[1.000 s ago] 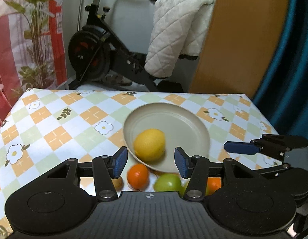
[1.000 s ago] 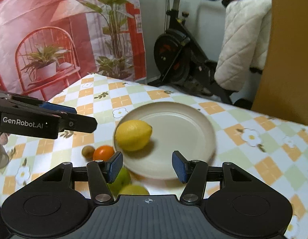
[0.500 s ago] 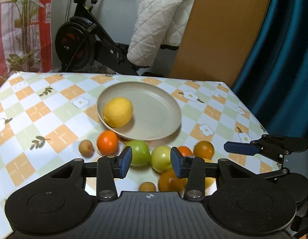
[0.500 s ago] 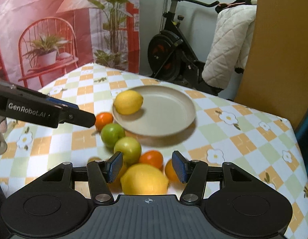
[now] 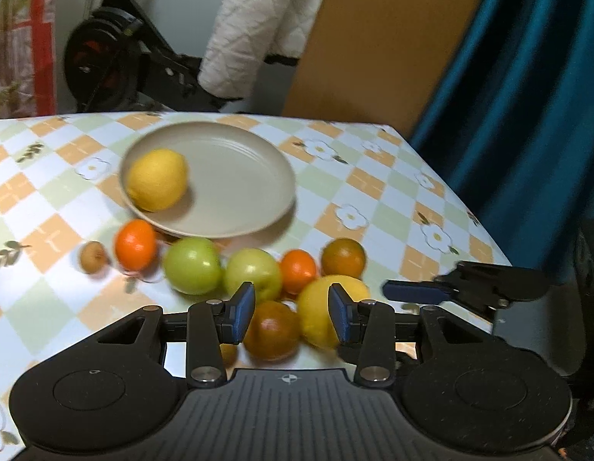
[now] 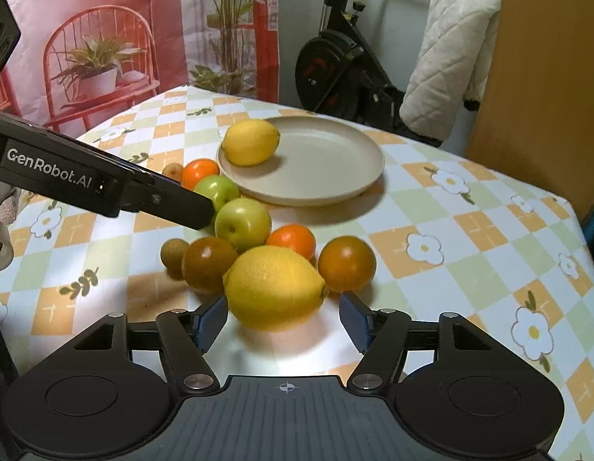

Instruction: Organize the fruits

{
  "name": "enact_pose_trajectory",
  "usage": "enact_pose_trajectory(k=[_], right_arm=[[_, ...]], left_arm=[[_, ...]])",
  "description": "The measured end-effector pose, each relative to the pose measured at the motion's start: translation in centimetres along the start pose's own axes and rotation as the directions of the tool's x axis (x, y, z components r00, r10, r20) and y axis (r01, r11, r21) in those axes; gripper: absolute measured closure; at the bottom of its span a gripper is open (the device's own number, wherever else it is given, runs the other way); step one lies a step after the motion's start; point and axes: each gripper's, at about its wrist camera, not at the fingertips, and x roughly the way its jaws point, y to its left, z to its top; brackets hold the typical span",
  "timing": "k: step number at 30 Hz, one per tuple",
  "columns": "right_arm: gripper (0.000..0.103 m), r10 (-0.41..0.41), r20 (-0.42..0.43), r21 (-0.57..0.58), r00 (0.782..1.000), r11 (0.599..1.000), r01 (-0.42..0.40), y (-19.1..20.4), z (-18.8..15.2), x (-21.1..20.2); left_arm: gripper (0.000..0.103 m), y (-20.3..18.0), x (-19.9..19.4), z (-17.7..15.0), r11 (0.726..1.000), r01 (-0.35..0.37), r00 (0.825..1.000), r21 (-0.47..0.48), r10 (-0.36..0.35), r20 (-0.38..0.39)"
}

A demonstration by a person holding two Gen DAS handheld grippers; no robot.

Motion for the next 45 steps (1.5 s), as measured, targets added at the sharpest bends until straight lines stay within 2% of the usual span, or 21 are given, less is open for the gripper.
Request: enact_pose_trajectory(k=[7,17,24,36,45], right_arm=[[0.041,0.039,0.007,0.009,0.999,0.999,-0.039,-0.4,-0.1,1.0],[0.044,0.066,0.028,0.031,0.997,0.997,-0.067,-0.8,-0.5,1.4],[0.043,0.065,0.026,0.06,0.998,0.996,-0.066,-1.0,-0.6,1.7],[0.044,0.06,0.013,0.112,0.998,0.992,-0.061,-1.0,-0.3,1.6],[0.044,0.034,0.038,0.101,0.999,0.994,-0.038,-0.8,0.8,-0.2]], left_arm=[[0.058,-1.1,1.9,-0.2,0.998,0.059,0.997,0.019,-0.058,-0.047],[0.057,-1.2,3.6,0.0,0.997,0.082,0.994,0.012,-0.08,-0.073],[0.049,-1.4,4.6,0.2,0.995,0.095,0.992,0.012,-0.094,-0.086],[0.047,-1.7,4.5,0.0,0.994,0.103,0.991,0.041,-0.099,-0.089],[0.047,-1.8,3.0,0.9,0.991,0.131,0.991,0.038,-0.13,-0.042]])
